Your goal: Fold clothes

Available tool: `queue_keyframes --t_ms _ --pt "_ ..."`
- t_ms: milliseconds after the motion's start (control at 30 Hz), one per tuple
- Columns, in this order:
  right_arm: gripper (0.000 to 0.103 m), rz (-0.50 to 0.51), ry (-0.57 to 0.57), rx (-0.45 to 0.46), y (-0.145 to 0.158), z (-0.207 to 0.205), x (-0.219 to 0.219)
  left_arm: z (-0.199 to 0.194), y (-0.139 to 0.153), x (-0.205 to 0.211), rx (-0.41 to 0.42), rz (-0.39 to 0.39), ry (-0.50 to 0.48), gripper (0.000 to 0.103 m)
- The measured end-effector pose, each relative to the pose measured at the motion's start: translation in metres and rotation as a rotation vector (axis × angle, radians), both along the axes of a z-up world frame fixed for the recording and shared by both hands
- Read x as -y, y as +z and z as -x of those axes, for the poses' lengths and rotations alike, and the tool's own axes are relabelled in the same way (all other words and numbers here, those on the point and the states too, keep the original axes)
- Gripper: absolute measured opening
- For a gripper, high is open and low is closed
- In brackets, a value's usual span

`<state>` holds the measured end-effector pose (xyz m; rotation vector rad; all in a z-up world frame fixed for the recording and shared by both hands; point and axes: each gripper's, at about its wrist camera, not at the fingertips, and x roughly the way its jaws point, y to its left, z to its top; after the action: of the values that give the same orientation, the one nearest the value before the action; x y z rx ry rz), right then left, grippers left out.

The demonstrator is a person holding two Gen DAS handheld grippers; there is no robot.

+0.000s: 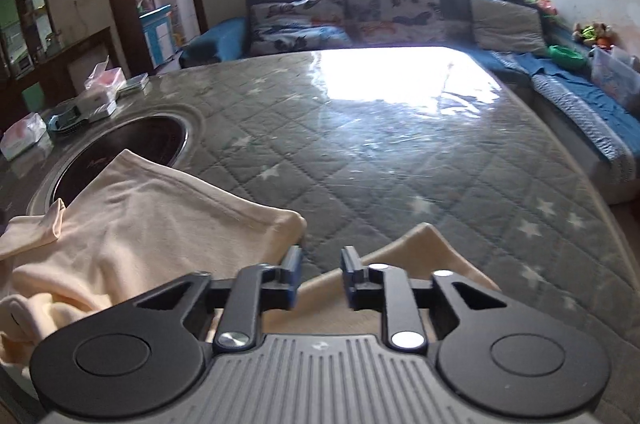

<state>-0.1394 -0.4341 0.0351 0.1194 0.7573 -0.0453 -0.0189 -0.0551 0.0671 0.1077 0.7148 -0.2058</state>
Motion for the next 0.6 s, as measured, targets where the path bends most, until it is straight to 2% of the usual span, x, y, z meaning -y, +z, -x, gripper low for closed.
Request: queue_keyframes --t_ms 300,367,400,467,600 --pt "0.025 -0.041 0.066 -0.088 -0.022 -0.044 -0.018 -0.079 -0.027 0.053 -0.041 -0.094 -0.076 0.043" --pt "0.019 -0.029 0.074 -0.086 -0.023 -0.046 -0.020 -0.092 -0.034 0.057 -0.070 -0.094 -0.086 0.042" --pt "0.012 -0.021 0.078 -0.087 -0.023 -0.047 -0.020 -0.096 -0.038 0.059 -0.083 -0.099 -0.092 0.040" --pt "0.009 -0.025 0.085 -0.090 -0.021 -0.051 -0.018 -0.102 -0.044 0.064 -0.097 -0.105 -0.126 0.015" --pt "0.006 0.006 0.107 -0.077 -0.014 -0.063 -0.019 -0.109 -0.047 0.070 -0.080 -0.129 -0.147 0.003"
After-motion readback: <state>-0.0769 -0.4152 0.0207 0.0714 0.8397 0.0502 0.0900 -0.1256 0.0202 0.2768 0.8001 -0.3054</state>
